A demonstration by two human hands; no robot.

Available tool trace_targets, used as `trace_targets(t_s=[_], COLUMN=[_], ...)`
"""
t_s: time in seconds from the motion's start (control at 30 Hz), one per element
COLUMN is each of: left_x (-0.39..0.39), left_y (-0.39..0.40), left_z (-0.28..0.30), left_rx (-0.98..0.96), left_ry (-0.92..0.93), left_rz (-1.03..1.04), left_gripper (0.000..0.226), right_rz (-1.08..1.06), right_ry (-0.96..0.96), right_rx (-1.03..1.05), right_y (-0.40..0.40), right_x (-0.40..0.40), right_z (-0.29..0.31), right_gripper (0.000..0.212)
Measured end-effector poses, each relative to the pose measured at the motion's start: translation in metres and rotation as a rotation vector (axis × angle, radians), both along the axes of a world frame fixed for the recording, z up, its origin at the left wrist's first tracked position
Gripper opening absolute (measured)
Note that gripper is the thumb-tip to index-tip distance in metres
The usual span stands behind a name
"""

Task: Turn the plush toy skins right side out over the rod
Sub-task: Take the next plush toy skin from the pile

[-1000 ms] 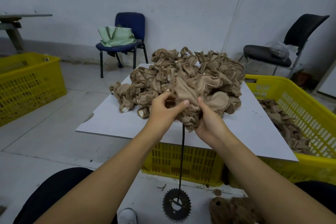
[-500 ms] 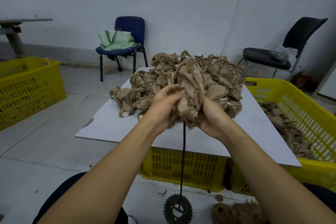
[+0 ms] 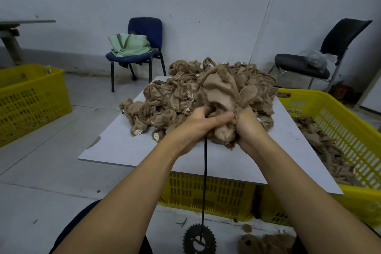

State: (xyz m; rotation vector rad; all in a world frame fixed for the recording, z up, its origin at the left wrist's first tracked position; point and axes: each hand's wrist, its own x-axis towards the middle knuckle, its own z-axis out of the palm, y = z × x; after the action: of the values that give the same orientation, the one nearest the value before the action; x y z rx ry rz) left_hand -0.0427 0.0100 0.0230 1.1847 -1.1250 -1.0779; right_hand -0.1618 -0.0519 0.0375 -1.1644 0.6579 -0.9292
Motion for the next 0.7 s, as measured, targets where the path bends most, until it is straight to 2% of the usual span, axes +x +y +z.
trace_targets(t_s=[0.07,0.17,0.23,0.3,0.4,0.47,0.6,0.7], left_x=[0.000,0.000,0.003,0.005,0.005,0.006,0.012,0.017], left_y=[-0.003,-0.006,-0.008,-0.007,-0.003,0.001,0.012,0.023], left_z=[-0.002,-0.001,-0.001,0.000,-0.003,-0.003,0.003,0.006], left_rx=[-0.025,-0.094,-0.146,-0.168,-0.172,-0.212,-0.269,-0.243], left_ry=[-0.040,0.069,0.151,0.187,0.107,0.002,-0.161,-0.196], left_rz=[0.032,0.203,0.329,0.389,0.381,0.403,0.408,0.321], left_gripper=[0.060,0.030,0.033,0.043,0.034,0.022,0.022,0.006], right_rz=[-0.044,-0.109,-0.086,0.046,0.198,0.180,0.110,0.082], right_ry=[-0.021,-0.034,-0.055,-0.029,0.038,0.047,-0.005,-0.062], right_rx=[-0.022,0.025,0.057,-0.013,-0.076,-0.052,-0.068,-0.133], right_y=[-0.002,-0.004,-0.007,-0.007,-0.004,-0.003,-0.001,0.005], right_x=[-0.004,-0.006,-0.007,-0.009,-0.012,-0.012,-0.010,-0.006], right_z=[0.000,0.000,0.001,0.003,0.002,-0.001,-0.005,-0.007], right_gripper=[0.016,0.020,0.032,0.038,0.045,0.045,0.034,0.035])
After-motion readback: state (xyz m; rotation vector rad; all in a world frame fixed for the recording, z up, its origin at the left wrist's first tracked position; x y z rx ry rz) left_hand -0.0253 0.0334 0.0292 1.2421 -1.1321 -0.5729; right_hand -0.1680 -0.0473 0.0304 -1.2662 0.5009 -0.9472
